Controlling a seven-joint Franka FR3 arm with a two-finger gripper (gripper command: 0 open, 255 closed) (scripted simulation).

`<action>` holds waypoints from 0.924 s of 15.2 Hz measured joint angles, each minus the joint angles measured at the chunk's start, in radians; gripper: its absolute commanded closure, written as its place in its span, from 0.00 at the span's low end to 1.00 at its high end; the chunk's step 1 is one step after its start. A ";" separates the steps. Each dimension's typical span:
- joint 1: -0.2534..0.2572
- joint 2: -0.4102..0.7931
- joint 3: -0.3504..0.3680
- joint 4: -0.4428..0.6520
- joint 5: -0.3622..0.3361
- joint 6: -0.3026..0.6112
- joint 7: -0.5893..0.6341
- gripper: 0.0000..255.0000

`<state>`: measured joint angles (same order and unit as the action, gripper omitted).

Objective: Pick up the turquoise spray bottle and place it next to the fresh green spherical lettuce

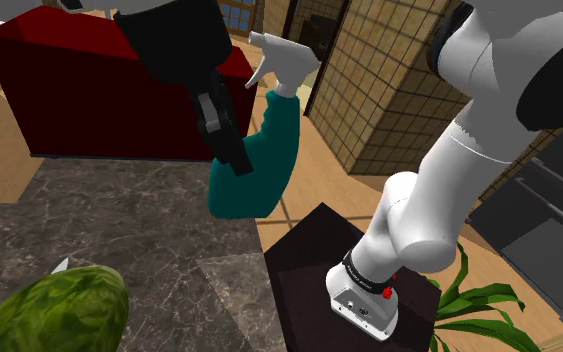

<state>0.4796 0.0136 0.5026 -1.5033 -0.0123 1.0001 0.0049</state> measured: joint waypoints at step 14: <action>0.242 0.239 0.159 0.243 0.066 -0.015 0.445 1.00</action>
<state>0.7216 0.2528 0.6621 -1.2606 0.0542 0.9853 0.4495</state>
